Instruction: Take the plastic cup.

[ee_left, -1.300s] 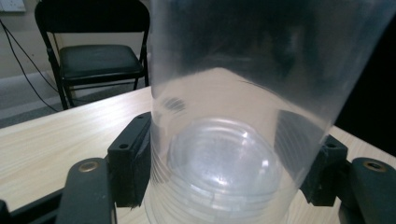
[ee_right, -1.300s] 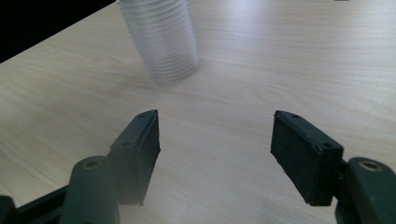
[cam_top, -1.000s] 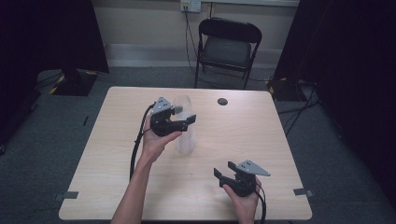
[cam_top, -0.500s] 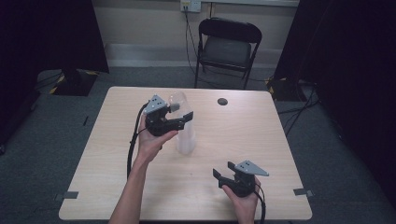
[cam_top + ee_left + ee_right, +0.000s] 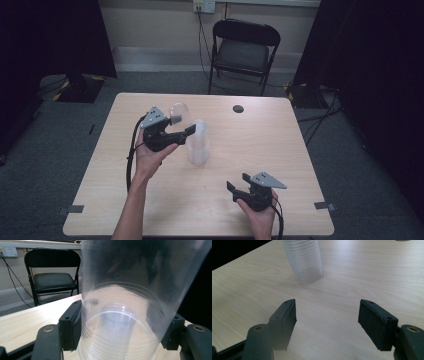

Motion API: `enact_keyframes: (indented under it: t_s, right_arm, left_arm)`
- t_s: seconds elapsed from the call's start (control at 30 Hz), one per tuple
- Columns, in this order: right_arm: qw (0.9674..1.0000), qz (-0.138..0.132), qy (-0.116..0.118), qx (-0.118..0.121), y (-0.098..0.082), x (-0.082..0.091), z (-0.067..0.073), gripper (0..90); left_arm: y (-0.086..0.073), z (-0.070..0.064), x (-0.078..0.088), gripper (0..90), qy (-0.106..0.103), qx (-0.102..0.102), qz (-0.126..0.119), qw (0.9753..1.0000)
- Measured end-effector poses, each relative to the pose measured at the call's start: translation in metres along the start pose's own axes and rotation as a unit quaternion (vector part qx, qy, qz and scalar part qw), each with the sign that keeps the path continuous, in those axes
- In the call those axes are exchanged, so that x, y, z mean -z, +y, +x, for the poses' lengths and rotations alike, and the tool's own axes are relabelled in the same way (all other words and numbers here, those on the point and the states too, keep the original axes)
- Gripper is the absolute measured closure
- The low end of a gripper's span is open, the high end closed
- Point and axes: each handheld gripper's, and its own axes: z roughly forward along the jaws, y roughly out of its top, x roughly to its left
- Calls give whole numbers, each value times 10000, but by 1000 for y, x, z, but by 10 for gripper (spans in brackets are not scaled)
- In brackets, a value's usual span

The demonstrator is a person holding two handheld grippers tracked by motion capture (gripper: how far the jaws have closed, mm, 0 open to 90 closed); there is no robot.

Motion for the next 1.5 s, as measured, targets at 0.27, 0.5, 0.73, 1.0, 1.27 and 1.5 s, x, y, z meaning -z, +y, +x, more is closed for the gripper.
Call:
enact_keyframes:
  t_s: [0.27, 0.5, 0.73, 1.0, 1.27, 1.5]
  right_arm:
    - [9996, 60, 167, 202, 1, -7, 13, 316]
    - [9989, -33, 280, 378, 2, -6, 19, 388]
    - [9971, -74, 473, 597, 3, -9, 29, 394]
    - [9942, -2, 618, 882, 4, -15, 39, 390]
    - [9901, -118, 716, 1199, 4, -18, 50, 388]
    - [9862, -304, 830, 1402, 4, -20, 56, 410]
  left_arm:
    - [-25, -8, 16, 326, 12, -37, 35, 10000]
    - [-39, -16, 24, 341, -107, 43, 156, 9998]
    - [-62, -27, 27, 351, -299, 100, 367, 9988]
    - [-77, -38, 26, 370, -517, 204, 590, 9967]
    - [-94, -38, 30, 349, -751, 1165, 505, 9891]
    - [-101, -41, 31, 350, -741, 1444, 545, 9852]
